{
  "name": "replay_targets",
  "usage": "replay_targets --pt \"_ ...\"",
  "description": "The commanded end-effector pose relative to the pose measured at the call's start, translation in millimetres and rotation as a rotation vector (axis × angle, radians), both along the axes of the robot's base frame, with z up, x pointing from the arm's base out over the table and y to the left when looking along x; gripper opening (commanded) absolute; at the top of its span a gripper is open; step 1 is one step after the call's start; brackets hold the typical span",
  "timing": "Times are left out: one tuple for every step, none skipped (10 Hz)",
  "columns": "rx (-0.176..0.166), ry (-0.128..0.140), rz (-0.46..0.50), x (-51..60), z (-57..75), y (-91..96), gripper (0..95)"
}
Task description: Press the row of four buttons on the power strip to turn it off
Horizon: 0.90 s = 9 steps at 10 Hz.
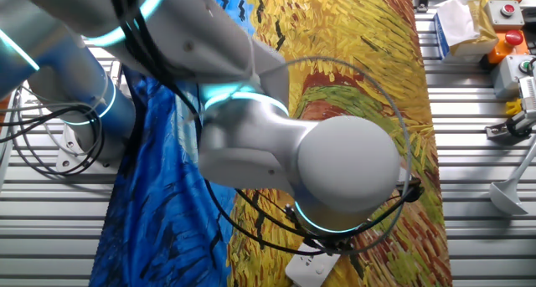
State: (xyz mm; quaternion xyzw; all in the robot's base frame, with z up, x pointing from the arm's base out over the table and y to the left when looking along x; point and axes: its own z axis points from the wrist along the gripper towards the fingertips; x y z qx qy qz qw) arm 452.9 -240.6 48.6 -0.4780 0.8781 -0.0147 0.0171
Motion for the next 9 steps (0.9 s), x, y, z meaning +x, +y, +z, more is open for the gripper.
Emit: replay_targets --pt "-0.008 0.001 -0.008 9.2 -4.6 2.8 76.0" --pt "-0.009 0.001 -0.012 12.2 -4.2 6.0 76.0" --pt "-0.012 0.002 -0.015 15.6 -3.6 9.3 76.0" --pt "-0.015 0.003 -0.015 17.4 -3.7 11.5 76.0" --pt "-0.016 0.001 -0.016 18.9 -4.8 14.7 76.0" --pt "-0.016 0.001 -0.019 19.5 -5.3 16.7 76.0" --pt "-0.018 0.0 -0.02 21.9 -6.8 20.2 76.0" --pt "-0.023 -0.003 -0.016 24.1 -9.6 21.1 76.0" --pt "-0.023 -0.005 -0.015 24.8 -12.3 21.2 76.0"
